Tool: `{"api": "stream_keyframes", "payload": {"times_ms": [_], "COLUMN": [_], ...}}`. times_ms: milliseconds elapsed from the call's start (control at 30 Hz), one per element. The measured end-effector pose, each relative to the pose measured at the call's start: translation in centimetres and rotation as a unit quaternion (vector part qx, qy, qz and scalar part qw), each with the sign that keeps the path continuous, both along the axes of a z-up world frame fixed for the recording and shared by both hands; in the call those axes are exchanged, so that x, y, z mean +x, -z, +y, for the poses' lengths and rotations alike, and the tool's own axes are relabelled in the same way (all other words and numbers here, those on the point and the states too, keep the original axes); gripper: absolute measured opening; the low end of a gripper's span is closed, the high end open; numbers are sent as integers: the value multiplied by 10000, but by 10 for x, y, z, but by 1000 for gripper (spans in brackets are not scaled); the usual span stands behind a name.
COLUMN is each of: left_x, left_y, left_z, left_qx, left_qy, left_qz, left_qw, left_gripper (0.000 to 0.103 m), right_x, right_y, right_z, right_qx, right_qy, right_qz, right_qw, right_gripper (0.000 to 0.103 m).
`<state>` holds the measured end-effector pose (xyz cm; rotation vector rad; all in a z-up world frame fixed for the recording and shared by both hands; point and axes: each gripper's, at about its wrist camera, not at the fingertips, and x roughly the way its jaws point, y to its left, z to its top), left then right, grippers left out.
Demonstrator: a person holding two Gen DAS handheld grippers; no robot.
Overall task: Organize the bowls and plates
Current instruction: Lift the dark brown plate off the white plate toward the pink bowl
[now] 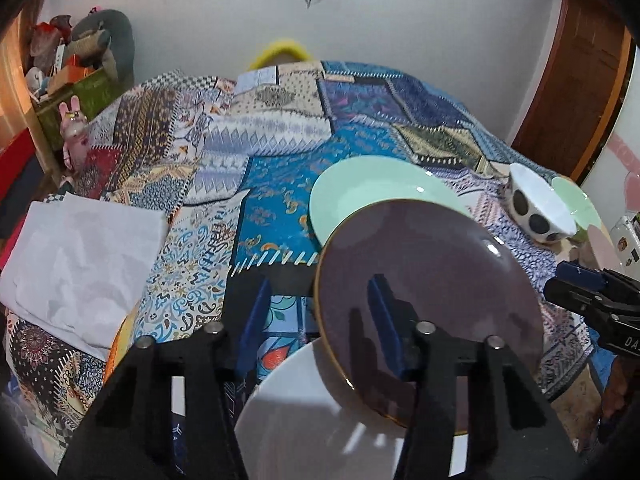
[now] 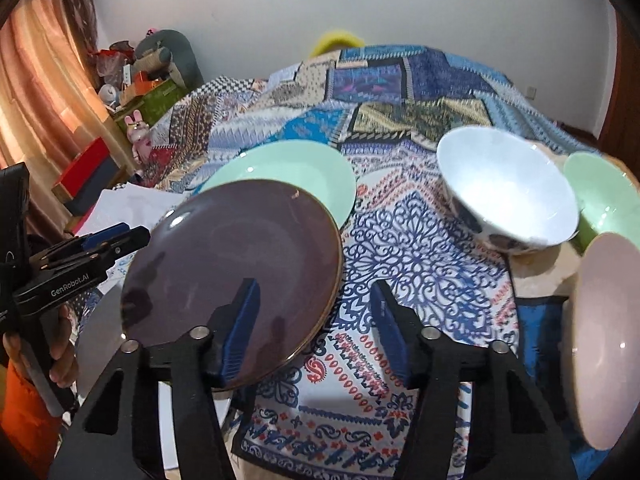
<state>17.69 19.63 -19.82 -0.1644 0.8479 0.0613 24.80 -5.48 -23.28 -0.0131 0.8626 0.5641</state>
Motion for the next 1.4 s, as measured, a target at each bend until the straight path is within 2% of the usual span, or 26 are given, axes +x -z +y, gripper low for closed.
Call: {"api": "stream_keyframes", "payload": {"times_ms": [300, 667, 867, 967, 1133, 1400], "left_x": [15, 27, 26, 21, 14, -1], "left_y": [13, 21, 20, 18, 15, -3], "left_z": [4, 3, 0, -7, -9, -22], "left_qx": [-283, -550, -465, -295, -303, -162], "left_qy": [181, 399, 347, 340, 283, 317], "left_qz": [478, 806, 801, 779, 795, 519], "left_qw": [9983, 9944, 9951, 9959, 9960, 9980], "left_gripper": [29, 28, 29, 29, 29, 29], "right_x": [11, 17, 16, 14, 9, 2], "right_y": [17, 24, 23, 23, 20, 8], "right_z": [1, 12, 10, 11, 8, -3], "right_qx": [53, 37, 87, 29, 68, 167], "right_qy": [1, -165, -180, -182, -198, -150], "right_qz": [454, 541, 516, 451, 410, 211], "right_qw": [9990, 9984, 9985, 9988, 9989, 9995], "right_gripper": [35, 29, 29, 29, 29, 29]}}
